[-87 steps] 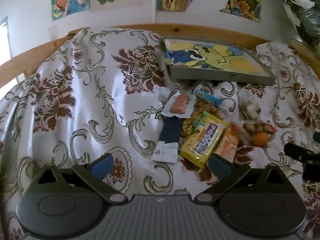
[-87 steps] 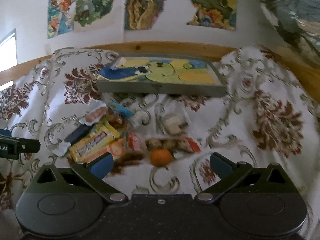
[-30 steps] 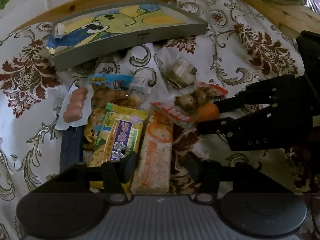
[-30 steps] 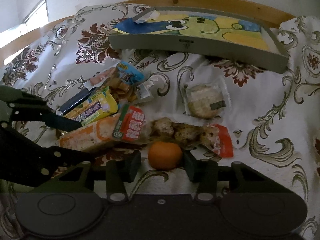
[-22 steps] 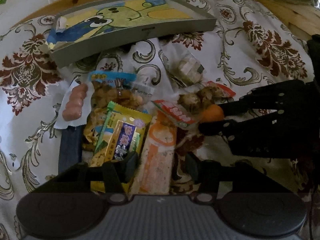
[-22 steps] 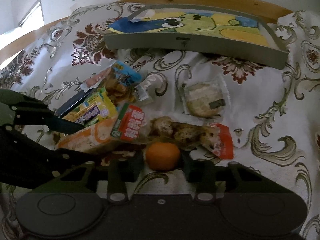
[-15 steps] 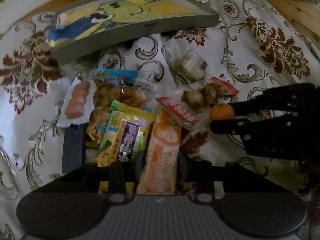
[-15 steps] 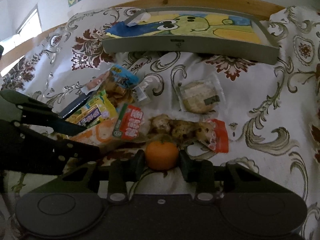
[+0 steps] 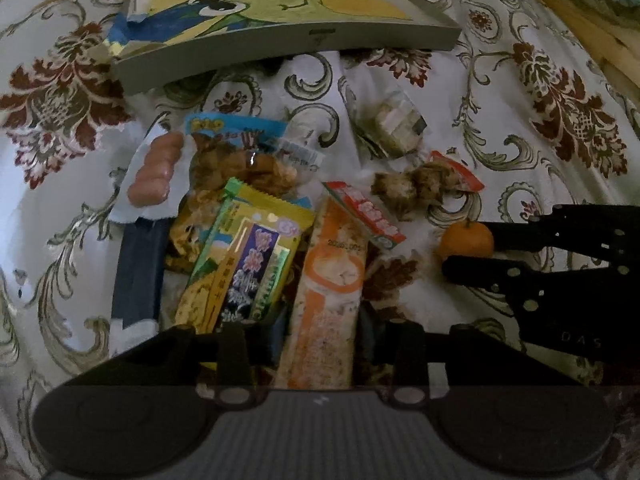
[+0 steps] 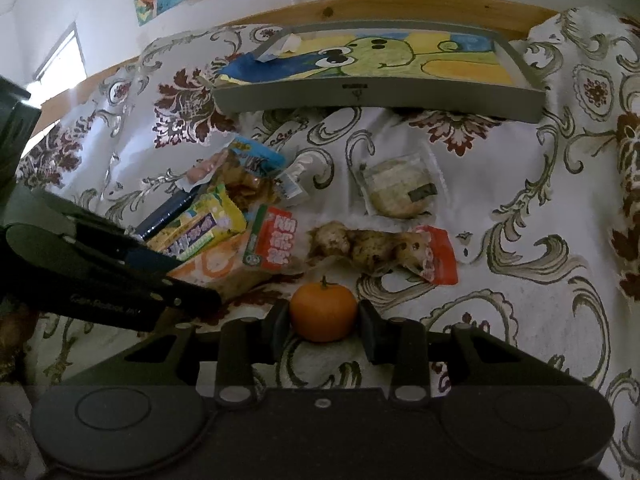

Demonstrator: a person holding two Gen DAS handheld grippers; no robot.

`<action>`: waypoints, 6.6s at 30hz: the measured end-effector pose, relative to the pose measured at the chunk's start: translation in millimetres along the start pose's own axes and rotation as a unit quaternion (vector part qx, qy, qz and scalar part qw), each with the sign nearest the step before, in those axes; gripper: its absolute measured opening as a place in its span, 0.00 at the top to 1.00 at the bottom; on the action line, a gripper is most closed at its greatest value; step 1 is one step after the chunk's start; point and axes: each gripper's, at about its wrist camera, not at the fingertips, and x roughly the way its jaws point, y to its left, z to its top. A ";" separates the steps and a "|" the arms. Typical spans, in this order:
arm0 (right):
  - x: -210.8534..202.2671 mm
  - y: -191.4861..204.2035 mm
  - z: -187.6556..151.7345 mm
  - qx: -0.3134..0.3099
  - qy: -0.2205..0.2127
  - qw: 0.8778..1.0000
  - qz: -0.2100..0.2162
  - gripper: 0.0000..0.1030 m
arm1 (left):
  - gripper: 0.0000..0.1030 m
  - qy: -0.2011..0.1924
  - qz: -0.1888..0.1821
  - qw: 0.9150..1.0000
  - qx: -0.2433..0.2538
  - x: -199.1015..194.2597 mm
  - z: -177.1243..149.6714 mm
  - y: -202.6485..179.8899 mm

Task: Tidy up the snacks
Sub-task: 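Close the right tool on the mandarin while the left tool grasps the orange-and-white bar, then lift and carry the mandarin and the bar over the grey tray with both tools, then lower and release the mandarin and the bar onto the tray with both tools, then withdraw both tools from the tray back over the remaining snacks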

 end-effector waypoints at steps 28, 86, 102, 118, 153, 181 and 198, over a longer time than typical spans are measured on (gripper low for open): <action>-29.7 15.5 -12.4 0.023 -0.008 1.000 0.004 0.62 | 0.63 0.049 -0.115 0.984 -0.129 -15.8 -23.6 23.5; 89.1 -84.3 181.4 0.033 -0.115 0.991 -0.064 0.61 | 0.65 -0.146 -0.031 0.985 -0.091 47.3 242.0 77.0; 79.3 -80.4 174.1 0.031 -0.152 0.984 -0.092 0.19 | 0.30 -0.154 0.002 0.984 -0.088 46.0 235.9 67.4; -10.7 -50.4 174.2 0.051 -0.237 0.963 -0.116 0.01 | 0.00 -0.285 0.038 0.948 -0.134 -53.0 188.0 69.6; -105.2 72.5 24.5 -0.015 -0.203 0.971 -0.122 0.01 | 0.00 -0.244 0.116 0.951 -0.147 -124.6 -30.3 96.3; -60.0 82.5 -33.5 0.033 -0.031 0.993 -0.106 0.01 | 0.00 -0.085 0.116 0.983 -0.111 -70.9 -73.5 90.9; -34.7 93.8 -12.3 0.016 -0.038 0.997 -0.071 0.01 | 0.00 -0.122 0.108 0.980 -0.113 -63.0 -60.2 109.5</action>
